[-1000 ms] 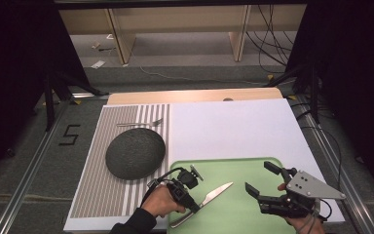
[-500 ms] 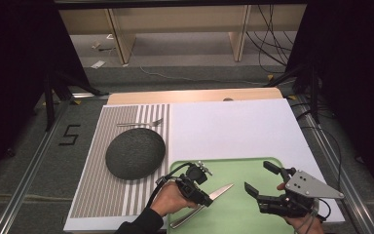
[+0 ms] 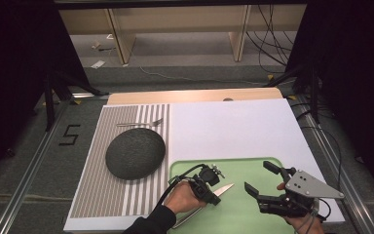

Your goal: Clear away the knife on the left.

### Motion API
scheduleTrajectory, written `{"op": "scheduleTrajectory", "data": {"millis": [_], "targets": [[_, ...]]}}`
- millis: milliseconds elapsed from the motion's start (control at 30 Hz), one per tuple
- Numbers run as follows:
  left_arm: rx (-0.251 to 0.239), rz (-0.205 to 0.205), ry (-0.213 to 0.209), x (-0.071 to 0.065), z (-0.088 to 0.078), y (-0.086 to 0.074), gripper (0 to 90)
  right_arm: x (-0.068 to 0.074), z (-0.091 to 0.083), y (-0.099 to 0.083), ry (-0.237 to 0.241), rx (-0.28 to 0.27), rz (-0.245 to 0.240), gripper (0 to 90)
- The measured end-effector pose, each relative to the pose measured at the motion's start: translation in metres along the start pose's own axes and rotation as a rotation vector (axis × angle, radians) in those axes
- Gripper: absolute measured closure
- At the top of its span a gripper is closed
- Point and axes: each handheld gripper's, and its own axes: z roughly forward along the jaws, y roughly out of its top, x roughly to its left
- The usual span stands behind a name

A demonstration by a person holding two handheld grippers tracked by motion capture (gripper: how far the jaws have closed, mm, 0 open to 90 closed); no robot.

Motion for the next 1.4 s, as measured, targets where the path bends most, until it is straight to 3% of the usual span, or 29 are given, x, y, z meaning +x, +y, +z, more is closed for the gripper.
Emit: {"op": "scheduleTrajectory", "data": {"millis": [167,300,567,800,1400], "targets": [[-0.028,-0.007,0.009,0.001,0.005,0.007,89.7,0.000,0.001,0.000,0.002,0.006,-0.001,16.8],[-0.036,-0.011,0.065,0.004,0.002,0.008,89.7,0.000,0.000,0.000,-0.001,0.002,0.004,16.8],[-0.042,-0.043,0.129,0.021,-0.011,-0.001,89.7,0.000,0.000,0.000,0.002,0.003,-0.002,16.8],[-0.031,-0.035,0.192,0.029,-0.022,-0.012,89.7,0.000,0.000,-0.001,0.000,0.004,0.000,16.8],[-0.059,-0.079,0.205,0.041,-0.040,-0.042,89.8,-0.001,0.001,-0.001,-0.006,0.010,0.001,16.8]]}}
